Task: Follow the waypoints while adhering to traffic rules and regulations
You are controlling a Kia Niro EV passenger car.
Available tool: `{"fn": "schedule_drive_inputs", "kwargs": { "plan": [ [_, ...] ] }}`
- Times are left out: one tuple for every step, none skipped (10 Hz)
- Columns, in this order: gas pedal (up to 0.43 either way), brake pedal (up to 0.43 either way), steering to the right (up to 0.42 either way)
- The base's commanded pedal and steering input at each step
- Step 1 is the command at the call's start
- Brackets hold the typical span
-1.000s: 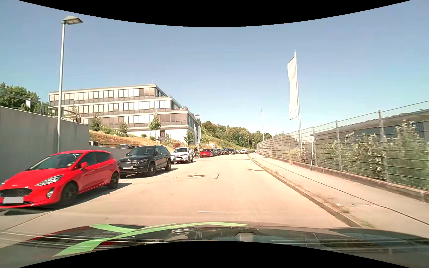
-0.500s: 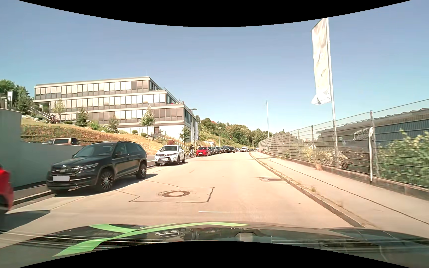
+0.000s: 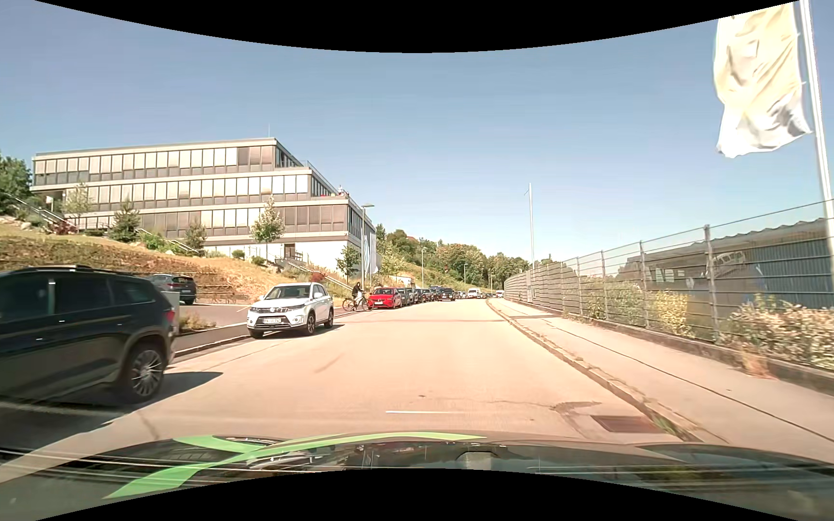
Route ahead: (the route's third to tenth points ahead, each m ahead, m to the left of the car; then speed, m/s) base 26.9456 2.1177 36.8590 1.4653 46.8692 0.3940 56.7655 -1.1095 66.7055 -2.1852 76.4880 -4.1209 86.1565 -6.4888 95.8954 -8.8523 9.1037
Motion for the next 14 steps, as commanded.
{"fn": "schedule_drive_inputs", "kwargs": {
  "plan": [
    [0.039, 0.000, 0.006],
    [0.039, 0.000, 0.010],
    [0.039, 0.000, 0.013],
    [0.047, 0.000, 0.014],
    [0.059, 0.000, 0.013],
    [0.067, 0.000, 0.013],
    [0.079, 0.000, 0.013],
    [0.087, 0.000, 0.013],
    [0.098, 0.000, 0.014],
    [0.110, 0.000, 0.014],
    [0.110, 0.000, 0.014],
    [0.110, 0.000, 0.014],
    [0.110, 0.000, 0.013],
    [0.118, 0.000, 0.012]
  ]
}}
